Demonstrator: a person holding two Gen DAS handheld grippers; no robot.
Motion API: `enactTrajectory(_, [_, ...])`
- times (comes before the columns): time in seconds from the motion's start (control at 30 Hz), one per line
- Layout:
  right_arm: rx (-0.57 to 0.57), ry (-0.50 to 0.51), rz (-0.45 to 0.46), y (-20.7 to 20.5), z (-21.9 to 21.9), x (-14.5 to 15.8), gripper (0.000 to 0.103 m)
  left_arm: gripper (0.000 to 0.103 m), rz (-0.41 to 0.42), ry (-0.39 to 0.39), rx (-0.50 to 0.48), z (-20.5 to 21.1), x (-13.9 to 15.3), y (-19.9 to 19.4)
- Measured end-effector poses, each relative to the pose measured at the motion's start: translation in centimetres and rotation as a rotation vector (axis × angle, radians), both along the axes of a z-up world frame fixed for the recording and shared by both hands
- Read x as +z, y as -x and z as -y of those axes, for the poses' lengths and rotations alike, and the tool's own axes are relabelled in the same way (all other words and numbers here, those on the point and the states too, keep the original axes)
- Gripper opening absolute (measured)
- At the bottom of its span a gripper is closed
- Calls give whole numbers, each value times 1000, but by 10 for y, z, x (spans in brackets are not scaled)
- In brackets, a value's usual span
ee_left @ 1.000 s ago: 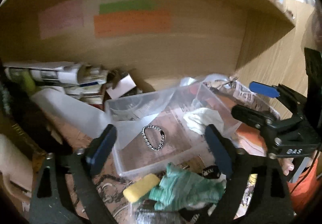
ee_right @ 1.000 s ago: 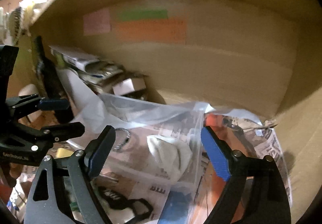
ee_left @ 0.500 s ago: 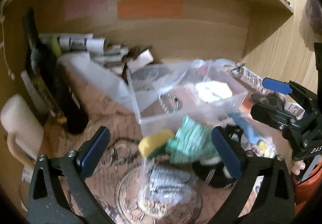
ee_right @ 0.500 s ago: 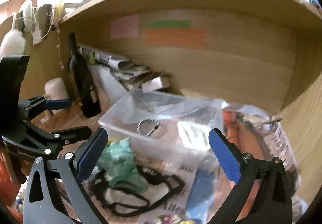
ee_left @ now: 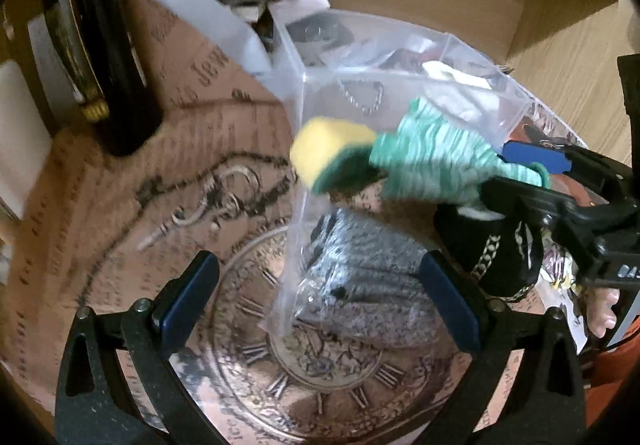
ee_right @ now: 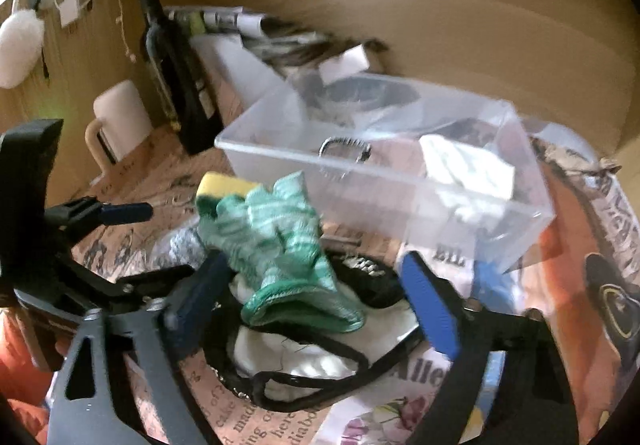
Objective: Organize soft objects
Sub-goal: 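Grasp the silver glittery pouch with the left tool while the right tool grasps the green glove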
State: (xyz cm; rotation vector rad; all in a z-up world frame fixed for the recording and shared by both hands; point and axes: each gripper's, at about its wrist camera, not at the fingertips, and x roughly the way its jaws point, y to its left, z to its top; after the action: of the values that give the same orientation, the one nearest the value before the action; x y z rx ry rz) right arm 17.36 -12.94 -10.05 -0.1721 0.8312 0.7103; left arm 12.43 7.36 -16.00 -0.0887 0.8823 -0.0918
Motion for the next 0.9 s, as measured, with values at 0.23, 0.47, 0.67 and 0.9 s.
enactTrajectory(0.23, [18, -6, -5, 6, 2, -2, 37, 74, 21, 58, -24, 0, -5, 2])
enactTrajectory(0.47, [-2, -13, 55, 13, 8, 8, 24, 42, 39, 56, -56, 9, 1, 8])
enactTrajectory(0.67, [-41, -57, 105, 17, 25, 24, 21, 32, 58, 61, -28, 0, 14, 20])
enactTrajectory(0.9, [-95, -101, 163, 19, 43, 45, 19, 31, 133, 19, -8, -4, 42, 40])
